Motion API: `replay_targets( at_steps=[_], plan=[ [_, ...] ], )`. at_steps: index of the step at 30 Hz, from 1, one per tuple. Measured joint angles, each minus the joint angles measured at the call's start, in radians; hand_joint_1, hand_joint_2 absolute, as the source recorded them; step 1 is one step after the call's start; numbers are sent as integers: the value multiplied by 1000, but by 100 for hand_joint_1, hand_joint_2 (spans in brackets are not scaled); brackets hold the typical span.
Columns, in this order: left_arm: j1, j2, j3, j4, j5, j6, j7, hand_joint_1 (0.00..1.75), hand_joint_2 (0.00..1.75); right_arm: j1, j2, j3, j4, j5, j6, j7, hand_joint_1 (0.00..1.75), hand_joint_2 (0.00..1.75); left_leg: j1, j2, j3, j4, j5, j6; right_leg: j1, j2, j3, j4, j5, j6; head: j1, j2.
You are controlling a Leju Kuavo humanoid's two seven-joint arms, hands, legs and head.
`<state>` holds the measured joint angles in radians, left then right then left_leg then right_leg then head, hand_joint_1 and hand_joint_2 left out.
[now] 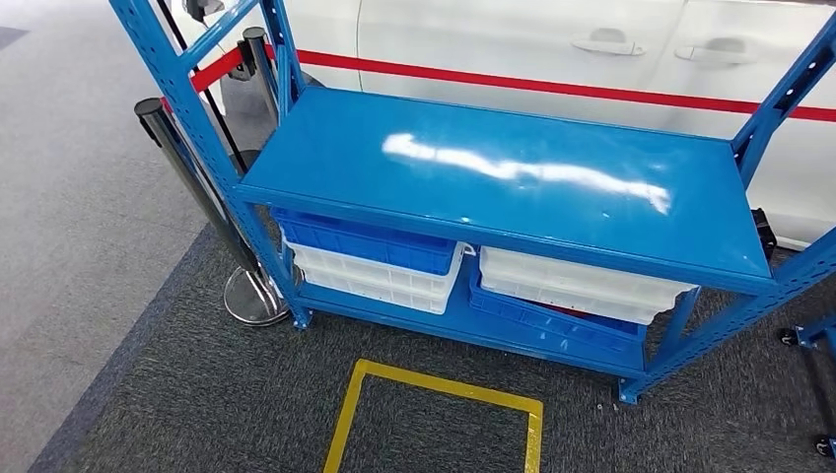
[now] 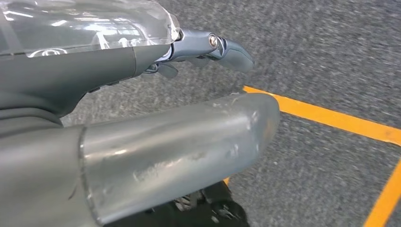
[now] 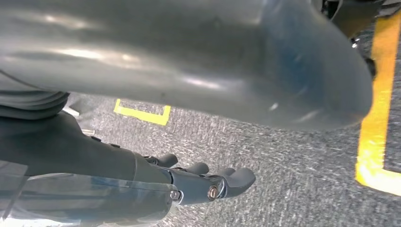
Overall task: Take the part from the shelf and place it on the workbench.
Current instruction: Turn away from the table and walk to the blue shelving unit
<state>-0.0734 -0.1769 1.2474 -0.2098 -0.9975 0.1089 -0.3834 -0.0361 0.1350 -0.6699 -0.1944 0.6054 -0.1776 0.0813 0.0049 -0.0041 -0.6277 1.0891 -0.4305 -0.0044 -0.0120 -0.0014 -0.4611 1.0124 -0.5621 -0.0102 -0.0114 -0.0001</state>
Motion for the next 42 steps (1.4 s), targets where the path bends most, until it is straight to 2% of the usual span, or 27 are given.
replay_targets(
  at_steps=[3,5,7,9,10,11,12,14,16,17,18,20,21,24,25,26,27,29,30,32,34,35,37,38,40,41,42],
  plan=[
    [0,0,0,0,0,-1,0,0,0,-4,0,0,0,2,0,0,0,0,-5,0,27,-47,-19,20,2,0,8,-2,-1,19,5,0],
    [2,-1,1,0,0,-1,0,0,0,-7,0,0,0,4,0,0,0,0,-1,-2,47,-63,-24,33,0,0,3,30,6,30,7,0],
    [3,-2,1,0,0,-1,1,0,0,-8,0,0,-1,7,0,0,0,0,2,-2,72,-76,-32,44,-2,1,-50,124,-13,37,12,0],
    [2,-2,1,0,-2,5,3,0,0,-8,0,-1,0,9,0,0,0,0,2,-2,88,-79,-43,49,-2,1,-136,235,-63,42,15,0],
    [2,-2,1,0,-3,10,4,0,0,-7,0,-2,0,11,0,1,0,0,2,-3,97,-78,-50,49,-2,1,-170,265,-80,43,15,0],
    [2,-2,1,0,-5,14,5,0,0,-6,0,-3,0,13,-1,1,0,0,2,-5,108,-78,-58,48,-2,1,-191,266,-78,43,15,0],
    [3,-2,1,0,-6,18,6,0,0,-5,0,-5,0,14,-2,1,0,0,2,-6,121,-78,-67,46,-2,1,-196,236,-51,42,15,0],
    [6,-3,1,0,-7,19,7,0,0,-1,-1,-7,0,16,-4,2,0,0,1,-9,146,-78,-86,39,-1,1,-177,119,53,34,16,0],
    [5,-4,2,0,-8,20,9,0,0,1,-2,-8,0,21,-7,3,0,87,0,-10,157,-77,-103,27,5,1,-164,41,113,21,17,0],
    [4,-4,2,0,-8,20,10,0,0,1,-3,-8,0,23,-8,4,0,131,-1,-10,160,-75,-109,20,8,1,-164,31,119,14,16,0],
    [2,-4,2,0,-8,21,11,0,0,0,-2,-8,0,25,-9,6,0,131,-2,-9,165,-75,-112,14,9,2,-163,29,114,9,15,0],
    [1,-4,2,0,-9,22,12,0,0,0,-2,-10,0,18,-7,7,0,44,-2,-6,171,-62,-120,3,5,5,-150,22,118,-2,13,0],
    [0,-4,2,0,-9,22,12,0,0,1,-1,-14,0,10,-5,5,0,0,-1,-4,161,-36,-132,-2,3,7,-143,19,117,-7,11,0],
    [-2,-4,2,0,-10,22,12,0,0,-2,-1,-30,-1,-7,-3,-9,0,0,4,-2,63,140,-210,-16,2,17,-134,16,110,-17,5,0],
    [-1,-4,2,0,-10,23,12,0,0,-3,-1,-34,-1,-9,-5,-11,0,0,5,-2,30,188,-228,-18,3,23,-132,16,107,-18,5,0],
    [0,-4,2,0,-10,23,12,0,0,-3,-1,-37,-1,-9,-7,-11,0,0,5,-2,11,206,-227,-20,3,30,-129,16,105,-18,4,0],
    [1,-4,2,0,-10,25,12,0,0,-3,0,-39,0,-9,-9,-11,0,0,6,-3,9,185,-202,-18,3,39,-125,16,103,-16,4,0],
    [2,-4,2,0,-11,27,12,0,0,-3,1,-42,0,-7,-16,-9,0,0,6,-18,45,60,-112,-10,3,59,-116,16,99,-13,4,0],
    [2,-4,3,0,-11,28,12,0,0,-3,2,-42,0,-5,-21,-6,0,0,5,-32,63,0,-88,-4,3,69,-114,17,98,-10,5,0],
    [3,-3,3,0,-11,30,12,0,0,-6,4,-42,0,0,-31,-2,0,0,1,-55,78,-55,-77,6,2,88,-118,20,97,0,5,0],
    [4,-4,3,0,-11,30,12,0,0,-6,4,-42,0,3,-37,0,0,0,1,-48,83,-58,-71,16,3,104,-120,20,95,13,5,0],
    [3,-4,3,0,-11,31,12,0,0,-5,4,-42,0,5,-38,1,0,0,4,-40,88,-64,-57,23,4,96,-120,26,90,18,5,0],
    [0,-6,4,0,-11,31,12,0,0,-4,3,-43,0,11,-40,4,0,0,8,-25,94,-75,-48,35,7,54,-143,78,53,26,10,0],
    [0,-6,4,0,-11,31,12,0,0,-5,3,-43,0,13,-40,6,0,0,7,-18,94,-77,-46,38,6,29,-170,133,21,29,13,0],
    [2,-5,5,0,-12,31,12,0,0,-7,4,-43,0,15,-39,9,0,0,4,-3,92,-76,-47,42,3,11,-230,253,-32,36,16,0],
    [3,-5,5,0,-12,31,12,0,0,-8,4,-43,0,12,-38,9,0,0,3,5,92,-76,-49,42,1,8,-245,282,-35,38,16,0],
    [4,-4,6,0,-12,31,12,0,0,-8,5,-46,0,9,-35,8,0,0,3,13,93,-76,-51,42,0,6,-241,275,-18,39,16,0]
  ],
)
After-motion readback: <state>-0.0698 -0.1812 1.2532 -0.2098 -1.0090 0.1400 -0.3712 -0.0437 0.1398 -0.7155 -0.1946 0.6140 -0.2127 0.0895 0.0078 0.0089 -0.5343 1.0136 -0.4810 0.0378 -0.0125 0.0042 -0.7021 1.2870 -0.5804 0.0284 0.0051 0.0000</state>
